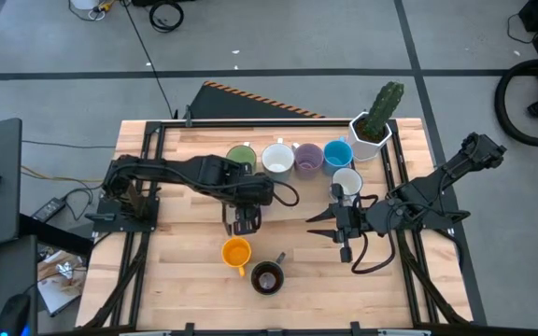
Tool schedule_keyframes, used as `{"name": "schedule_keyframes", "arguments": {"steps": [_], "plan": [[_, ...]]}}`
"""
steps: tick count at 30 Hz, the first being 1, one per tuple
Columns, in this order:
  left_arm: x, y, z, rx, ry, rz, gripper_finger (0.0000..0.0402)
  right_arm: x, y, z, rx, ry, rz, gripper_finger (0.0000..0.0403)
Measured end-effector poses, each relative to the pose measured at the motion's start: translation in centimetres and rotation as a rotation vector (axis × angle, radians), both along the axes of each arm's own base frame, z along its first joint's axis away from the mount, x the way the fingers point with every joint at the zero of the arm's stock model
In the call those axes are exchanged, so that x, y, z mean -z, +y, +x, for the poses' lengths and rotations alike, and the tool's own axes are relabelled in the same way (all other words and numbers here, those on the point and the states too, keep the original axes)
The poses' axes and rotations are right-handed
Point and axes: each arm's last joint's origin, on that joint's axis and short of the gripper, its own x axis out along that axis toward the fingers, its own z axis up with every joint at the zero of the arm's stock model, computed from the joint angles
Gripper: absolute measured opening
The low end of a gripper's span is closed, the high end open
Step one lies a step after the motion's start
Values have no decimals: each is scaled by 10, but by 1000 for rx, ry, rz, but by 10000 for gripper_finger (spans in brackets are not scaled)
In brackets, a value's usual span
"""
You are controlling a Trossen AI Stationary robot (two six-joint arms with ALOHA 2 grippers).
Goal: Place coffee mugs
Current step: Put the purple cup on the shelf aligned with the other purple cup
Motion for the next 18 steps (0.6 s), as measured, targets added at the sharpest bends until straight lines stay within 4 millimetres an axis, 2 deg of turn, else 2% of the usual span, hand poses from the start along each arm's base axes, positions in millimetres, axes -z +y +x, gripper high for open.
{"name": "schedule_keyframes", "arguments": {"steps": [12,18], "plan": [[-32,2,-25,59,-100,41,165,0,0,0,0,-2,1,112],[-39,2,-45,55,-38,59,165,0,0,0,0,-3,2,112]]}}
